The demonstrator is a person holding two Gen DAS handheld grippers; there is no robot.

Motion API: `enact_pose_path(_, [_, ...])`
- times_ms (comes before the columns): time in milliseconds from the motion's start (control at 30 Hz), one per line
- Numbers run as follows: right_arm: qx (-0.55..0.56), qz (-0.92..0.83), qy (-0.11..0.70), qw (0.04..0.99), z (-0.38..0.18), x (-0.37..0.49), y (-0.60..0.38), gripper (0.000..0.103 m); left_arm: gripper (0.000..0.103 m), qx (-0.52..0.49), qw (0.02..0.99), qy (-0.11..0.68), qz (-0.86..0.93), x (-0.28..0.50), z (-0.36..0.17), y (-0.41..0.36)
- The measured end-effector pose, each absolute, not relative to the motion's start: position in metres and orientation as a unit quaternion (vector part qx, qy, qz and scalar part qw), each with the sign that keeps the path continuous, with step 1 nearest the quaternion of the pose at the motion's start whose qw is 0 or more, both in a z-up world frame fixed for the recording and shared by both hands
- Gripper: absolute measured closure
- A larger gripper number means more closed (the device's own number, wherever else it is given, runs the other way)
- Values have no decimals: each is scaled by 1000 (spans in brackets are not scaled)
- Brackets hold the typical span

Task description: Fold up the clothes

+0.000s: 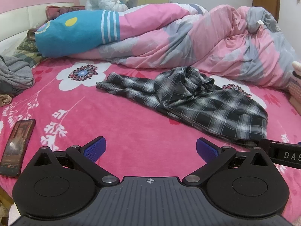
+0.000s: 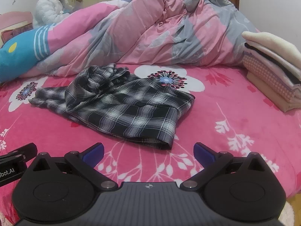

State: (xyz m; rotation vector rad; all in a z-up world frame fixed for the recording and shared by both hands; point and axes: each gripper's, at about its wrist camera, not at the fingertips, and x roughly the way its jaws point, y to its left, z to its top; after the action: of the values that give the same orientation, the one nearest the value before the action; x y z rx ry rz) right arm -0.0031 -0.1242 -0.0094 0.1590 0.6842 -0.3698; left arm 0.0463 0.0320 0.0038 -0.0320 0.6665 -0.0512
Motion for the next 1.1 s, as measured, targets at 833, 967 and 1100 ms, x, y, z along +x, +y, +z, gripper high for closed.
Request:
enact_pose_path(833, [101,-20,212,972,-10,50,-179,0,0,-6,972,211,-99,161,-33,13])
enact_pose_path(967, [130,40,206,969,4,114,-187,0,1,-5,972,209,-103,179,-50,18])
enact_pose_path(1100, [123,73,231,963,-4,190,-183,0,3,-26,969,218,-109,188,-65,29])
